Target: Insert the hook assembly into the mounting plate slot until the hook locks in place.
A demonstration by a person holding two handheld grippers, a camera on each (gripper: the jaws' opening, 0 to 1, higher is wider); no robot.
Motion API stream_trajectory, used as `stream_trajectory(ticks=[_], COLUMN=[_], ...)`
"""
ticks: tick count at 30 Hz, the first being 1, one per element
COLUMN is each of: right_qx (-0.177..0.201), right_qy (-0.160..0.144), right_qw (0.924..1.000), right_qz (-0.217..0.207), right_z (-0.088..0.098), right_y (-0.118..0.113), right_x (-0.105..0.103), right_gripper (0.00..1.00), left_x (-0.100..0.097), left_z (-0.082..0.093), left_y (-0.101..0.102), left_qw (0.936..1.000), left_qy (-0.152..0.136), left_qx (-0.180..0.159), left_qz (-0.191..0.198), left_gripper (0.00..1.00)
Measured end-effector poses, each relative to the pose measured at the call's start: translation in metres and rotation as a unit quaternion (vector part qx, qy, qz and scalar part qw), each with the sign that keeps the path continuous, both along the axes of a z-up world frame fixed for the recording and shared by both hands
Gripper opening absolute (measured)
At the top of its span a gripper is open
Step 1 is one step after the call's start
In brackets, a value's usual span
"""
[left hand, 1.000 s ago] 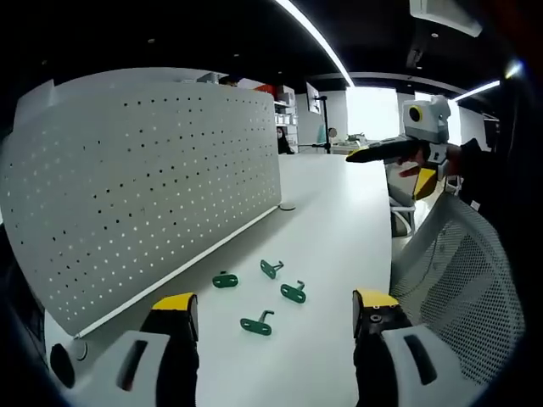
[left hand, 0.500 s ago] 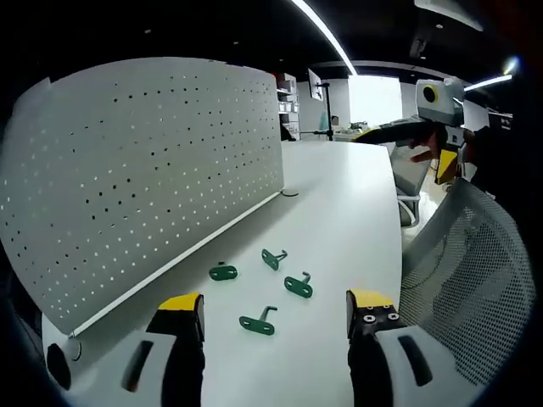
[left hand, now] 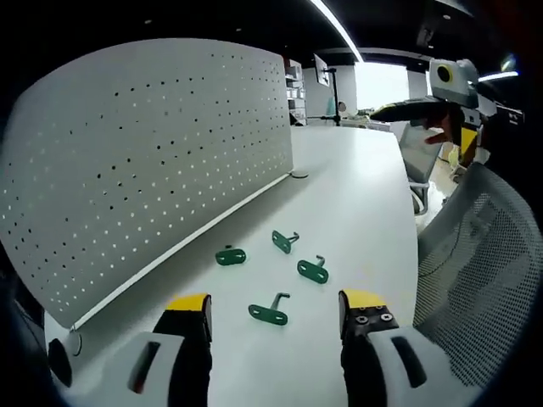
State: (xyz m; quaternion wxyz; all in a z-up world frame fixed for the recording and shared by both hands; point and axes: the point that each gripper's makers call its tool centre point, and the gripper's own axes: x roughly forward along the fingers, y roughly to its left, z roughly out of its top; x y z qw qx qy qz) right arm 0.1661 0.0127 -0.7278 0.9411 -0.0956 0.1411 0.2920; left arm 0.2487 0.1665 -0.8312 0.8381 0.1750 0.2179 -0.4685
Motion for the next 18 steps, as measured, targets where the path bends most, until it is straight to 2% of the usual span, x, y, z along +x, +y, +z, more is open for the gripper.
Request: stream_trajectory(ticks=[6, 18], right_qx=[-0.004, -0.004], right_qy=[0.001, 0.001], right_qw=[1.0000, 1.0000], right_qz=[-0.002, 0.001], right_z=[-0.001, 0.000], right_y=[-0.002, 0.000], right_x=[-0.001, 0.000], right_gripper=[0.97, 0.97], left_x=[0.003, 0.004], left_z=[-0.012, -0.030], left_y=[-0.001, -0.001], left_qw=[0.9996, 0.9987], left_qy=[-0.014, -0.007], left_qx=[0.025, 0.050], left_qz=[-0.001, -0.007], left_gripper=[0.54, 0.45])
